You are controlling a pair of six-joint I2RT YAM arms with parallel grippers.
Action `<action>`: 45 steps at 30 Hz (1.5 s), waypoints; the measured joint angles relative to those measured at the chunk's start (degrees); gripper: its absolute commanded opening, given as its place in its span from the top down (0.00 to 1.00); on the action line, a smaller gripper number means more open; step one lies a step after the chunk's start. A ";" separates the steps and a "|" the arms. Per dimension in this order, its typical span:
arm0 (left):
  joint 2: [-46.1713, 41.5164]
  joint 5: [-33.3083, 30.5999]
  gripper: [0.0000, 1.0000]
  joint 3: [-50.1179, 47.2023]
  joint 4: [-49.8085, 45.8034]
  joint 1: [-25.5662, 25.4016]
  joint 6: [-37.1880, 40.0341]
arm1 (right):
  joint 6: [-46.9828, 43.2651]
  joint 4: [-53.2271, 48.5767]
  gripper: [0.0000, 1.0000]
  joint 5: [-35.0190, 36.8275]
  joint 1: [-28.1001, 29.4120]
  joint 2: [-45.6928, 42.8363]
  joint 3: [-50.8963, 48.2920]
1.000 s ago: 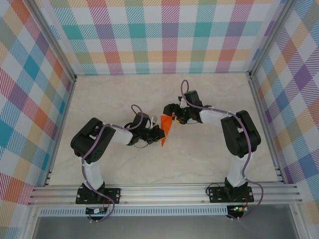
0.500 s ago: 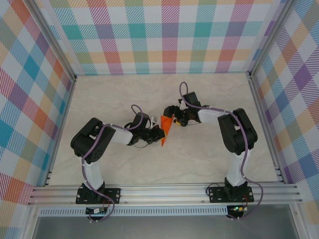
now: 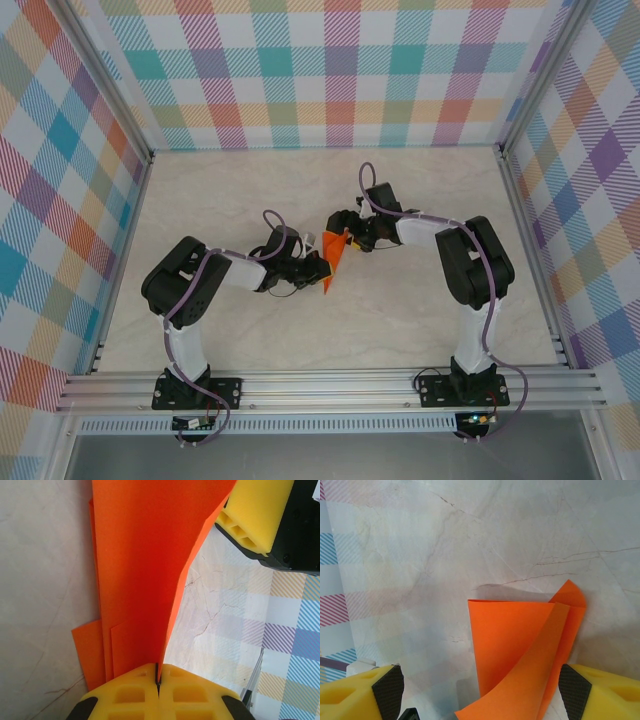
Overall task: Fold a paper plane with a square sheet of paper (fold left side to right side)
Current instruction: Fold the wing for the fifth time at the center of the table.
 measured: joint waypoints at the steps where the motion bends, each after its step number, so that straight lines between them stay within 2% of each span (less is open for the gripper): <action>1: 0.00 -0.02 1.00 0.00 -0.02 0.00 0.02 | 0.00 0.00 0.17 0.00 0.00 0.00 0.04; 13: 0.00 -0.02 1.00 0.00 -0.02 0.02 0.17 | -0.02 -0.63 0.16 -0.26 -0.02 2.45 2.54; 30: -1.07 -0.04 1.00 0.00 -0.66 0.09 0.66 | -0.92 -11.56 0.16 0.72 0.04 5.95 10.38; 45: -1.01 2.49 1.00 0.02 -1.49 1.38 3.41 | -1.97 -12.15 0.16 0.90 0.20 5.99 10.64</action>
